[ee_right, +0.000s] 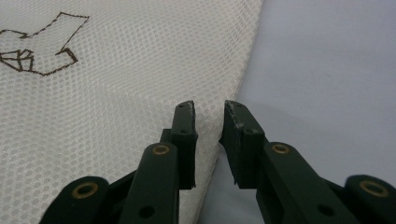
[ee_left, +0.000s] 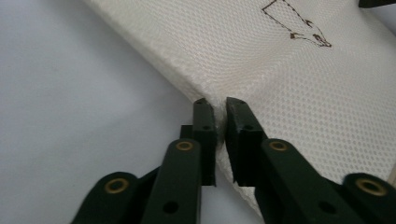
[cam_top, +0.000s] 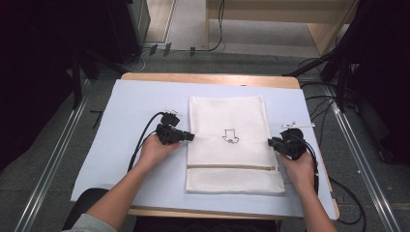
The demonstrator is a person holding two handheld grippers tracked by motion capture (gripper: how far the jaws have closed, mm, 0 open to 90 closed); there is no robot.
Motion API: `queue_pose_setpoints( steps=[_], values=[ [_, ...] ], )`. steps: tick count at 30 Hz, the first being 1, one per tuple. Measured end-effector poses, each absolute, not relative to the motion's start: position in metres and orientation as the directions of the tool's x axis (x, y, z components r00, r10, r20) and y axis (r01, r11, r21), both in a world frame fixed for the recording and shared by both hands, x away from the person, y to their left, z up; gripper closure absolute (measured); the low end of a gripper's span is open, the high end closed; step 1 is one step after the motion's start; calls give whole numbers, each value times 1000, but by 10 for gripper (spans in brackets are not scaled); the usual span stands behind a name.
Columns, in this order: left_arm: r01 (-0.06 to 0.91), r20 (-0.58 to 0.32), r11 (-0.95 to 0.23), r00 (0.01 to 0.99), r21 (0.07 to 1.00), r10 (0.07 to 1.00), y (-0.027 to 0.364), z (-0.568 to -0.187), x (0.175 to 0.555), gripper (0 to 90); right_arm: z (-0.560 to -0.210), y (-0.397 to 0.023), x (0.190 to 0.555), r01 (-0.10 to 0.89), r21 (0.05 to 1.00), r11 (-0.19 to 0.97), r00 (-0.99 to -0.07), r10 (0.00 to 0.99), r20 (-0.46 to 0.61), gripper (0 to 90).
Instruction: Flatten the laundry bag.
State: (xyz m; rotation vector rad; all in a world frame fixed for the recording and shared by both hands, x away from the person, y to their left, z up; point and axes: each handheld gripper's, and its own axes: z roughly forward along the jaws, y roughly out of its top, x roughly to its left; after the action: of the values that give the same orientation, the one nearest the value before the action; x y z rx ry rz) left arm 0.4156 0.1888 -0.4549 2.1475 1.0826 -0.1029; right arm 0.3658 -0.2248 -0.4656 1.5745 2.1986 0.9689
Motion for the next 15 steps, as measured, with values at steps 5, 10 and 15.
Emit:
queue_pose_setpoints(
  steps=[5, 10, 15],
  values=[
    [717, -350, -387, 648, 580, 677, 194, -450, 416, 887, -470, -225, 368, 745, 642, 183, -383, 904, 188, 768],
    [725, -324, -373, 625, 580, 710, 211, -444, 419, 885, -471, -210, 371, 740, 641, 206, -417, 888, 196, 791],
    [728, -307, -365, 611, 580, 730, 230, -441, 419, 880, -470, -188, 374, 721, 648, 248, -456, 873, 173, 792]
  ],
)
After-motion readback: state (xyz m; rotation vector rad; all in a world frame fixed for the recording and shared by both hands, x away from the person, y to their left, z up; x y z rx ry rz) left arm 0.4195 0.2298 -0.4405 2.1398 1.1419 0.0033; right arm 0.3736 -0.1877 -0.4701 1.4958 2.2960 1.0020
